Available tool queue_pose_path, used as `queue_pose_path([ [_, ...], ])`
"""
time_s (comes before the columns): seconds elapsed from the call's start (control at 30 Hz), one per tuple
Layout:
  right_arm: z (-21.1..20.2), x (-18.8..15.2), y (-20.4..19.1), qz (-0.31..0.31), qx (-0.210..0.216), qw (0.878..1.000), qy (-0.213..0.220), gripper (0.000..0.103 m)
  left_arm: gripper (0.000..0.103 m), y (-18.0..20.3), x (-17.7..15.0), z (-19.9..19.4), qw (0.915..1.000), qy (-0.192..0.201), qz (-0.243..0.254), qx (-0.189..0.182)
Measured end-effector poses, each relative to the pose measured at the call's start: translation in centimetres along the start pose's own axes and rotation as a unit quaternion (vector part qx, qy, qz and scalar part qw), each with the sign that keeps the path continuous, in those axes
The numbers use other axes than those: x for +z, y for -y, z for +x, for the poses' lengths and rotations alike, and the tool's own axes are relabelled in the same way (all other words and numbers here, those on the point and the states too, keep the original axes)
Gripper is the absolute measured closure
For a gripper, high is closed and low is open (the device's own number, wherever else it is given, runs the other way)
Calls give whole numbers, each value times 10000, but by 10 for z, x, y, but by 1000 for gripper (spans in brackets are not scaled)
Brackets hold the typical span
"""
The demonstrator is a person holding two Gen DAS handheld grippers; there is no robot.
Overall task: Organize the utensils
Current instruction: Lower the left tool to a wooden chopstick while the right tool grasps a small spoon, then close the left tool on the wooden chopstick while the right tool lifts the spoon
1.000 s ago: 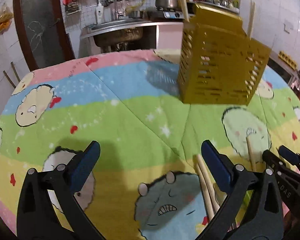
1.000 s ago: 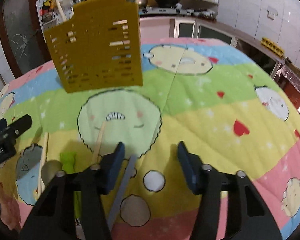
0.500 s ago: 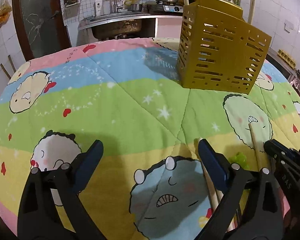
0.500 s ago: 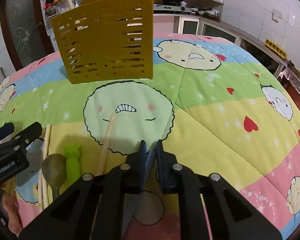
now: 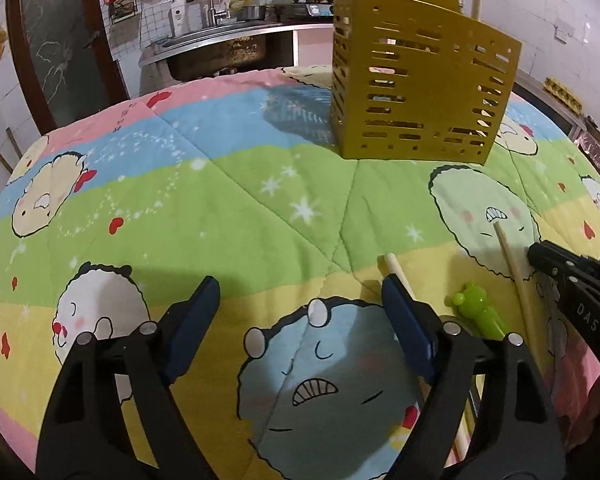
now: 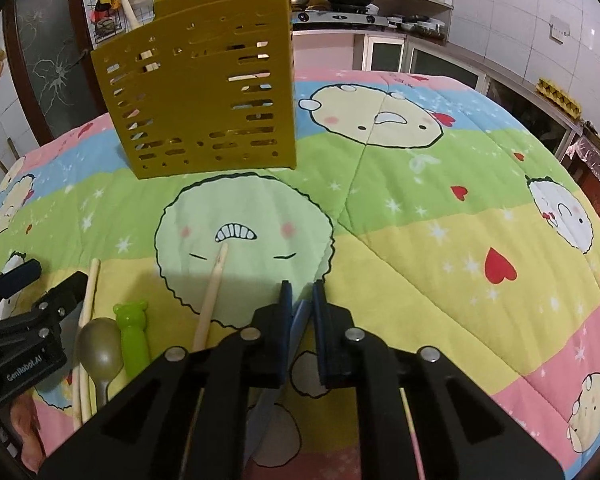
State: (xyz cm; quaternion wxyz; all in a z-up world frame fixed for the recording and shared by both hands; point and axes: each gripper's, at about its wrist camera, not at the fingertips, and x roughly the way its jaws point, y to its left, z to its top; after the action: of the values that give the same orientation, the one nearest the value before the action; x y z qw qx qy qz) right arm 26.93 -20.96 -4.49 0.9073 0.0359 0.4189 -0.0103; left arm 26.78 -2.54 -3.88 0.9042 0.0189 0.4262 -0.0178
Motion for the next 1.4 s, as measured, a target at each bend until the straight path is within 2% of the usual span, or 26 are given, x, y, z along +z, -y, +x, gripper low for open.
queue_pose_path([
  [0.17, 0, 0, 1, 8, 11, 10000, 8, 92, 23, 0, 2, -3, 9999, 46, -72, -57],
  [0.67, 0, 1, 5, 23, -47, 10000, -24, 92, 23, 21, 1, -9, 9997, 60, 205, -156],
  [0.73, 0, 1, 6, 39, -35, 10000, -24, 92, 26, 22, -1, -8, 9996, 30, 239, -146],
  [0.83, 0, 0, 6, 45, -40, 10000, -28, 92, 33, 21, -3, -7, 9995, -73, 198, -247],
  [0.9, 0, 0, 5, 39, -62, 10000, -30, 92, 44, 21, -4, -7, 9992, -150, 156, -332],
  [0.97, 1, 1, 5, 67, -50, 10000, -44, 92, 50, 26, -5, -8, 9991, -181, 198, -336],
  [1.0, 1, 2, 5, 92, -42, 9999, -55, 92, 60, 29, -5, -8, 9989, -187, 238, -357],
  [1.1, 3, 5, 4, 177, 10, 9998, -85, 93, 77, 42, -5, -8, 9981, -249, 397, -396],
  [1.27, 5, 7, 3, 288, 87, 9995, -102, 93, 94, 48, -1, -4, 9974, -380, 384, -481],
  [1.4, 5, 10, 7, 427, 169, 9989, -81, 94, 96, 45, 5, 0, 9969, -412, 293, -608],
])
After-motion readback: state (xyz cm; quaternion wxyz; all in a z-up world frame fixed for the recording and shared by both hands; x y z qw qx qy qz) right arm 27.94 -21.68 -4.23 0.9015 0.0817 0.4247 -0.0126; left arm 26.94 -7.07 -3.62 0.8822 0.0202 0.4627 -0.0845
